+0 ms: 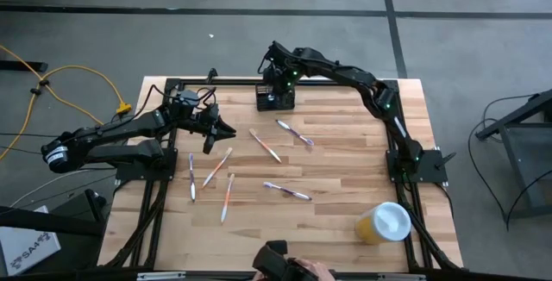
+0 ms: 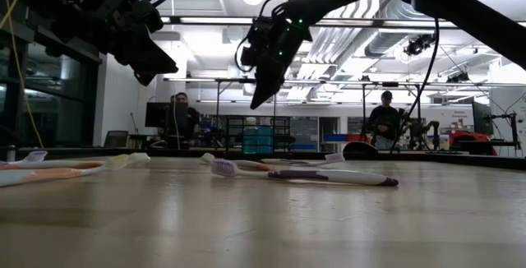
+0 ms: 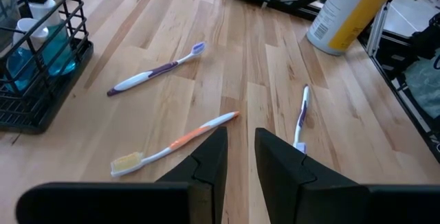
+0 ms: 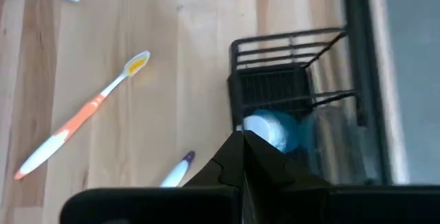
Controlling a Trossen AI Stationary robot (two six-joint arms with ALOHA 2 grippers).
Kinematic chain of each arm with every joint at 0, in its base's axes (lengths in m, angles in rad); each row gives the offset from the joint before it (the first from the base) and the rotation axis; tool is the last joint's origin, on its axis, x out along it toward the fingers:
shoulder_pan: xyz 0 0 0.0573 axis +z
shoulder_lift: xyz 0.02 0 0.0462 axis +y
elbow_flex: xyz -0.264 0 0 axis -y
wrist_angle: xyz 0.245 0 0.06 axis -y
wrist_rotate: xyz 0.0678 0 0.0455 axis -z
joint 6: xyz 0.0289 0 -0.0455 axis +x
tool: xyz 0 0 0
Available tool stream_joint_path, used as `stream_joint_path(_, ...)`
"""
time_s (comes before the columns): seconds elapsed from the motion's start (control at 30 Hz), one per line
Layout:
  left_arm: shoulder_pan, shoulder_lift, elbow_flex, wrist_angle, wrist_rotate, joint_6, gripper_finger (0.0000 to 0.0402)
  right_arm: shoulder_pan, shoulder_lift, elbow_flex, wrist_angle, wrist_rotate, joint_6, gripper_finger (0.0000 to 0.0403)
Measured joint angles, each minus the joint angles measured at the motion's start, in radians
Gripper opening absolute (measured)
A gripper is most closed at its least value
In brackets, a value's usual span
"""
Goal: Pick & Place toothbrushing station
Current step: Adjust the mouthwash into the wire organizer
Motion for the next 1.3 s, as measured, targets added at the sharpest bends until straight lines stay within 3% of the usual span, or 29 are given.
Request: stream_joint_path(1.3, 0.0, 0.001, 0.0, 0.0, 0.0, 0.0, 0.0071, -0.014, 0.044, 0.0, 0.087, 0.015, 0.0, 0.0002)
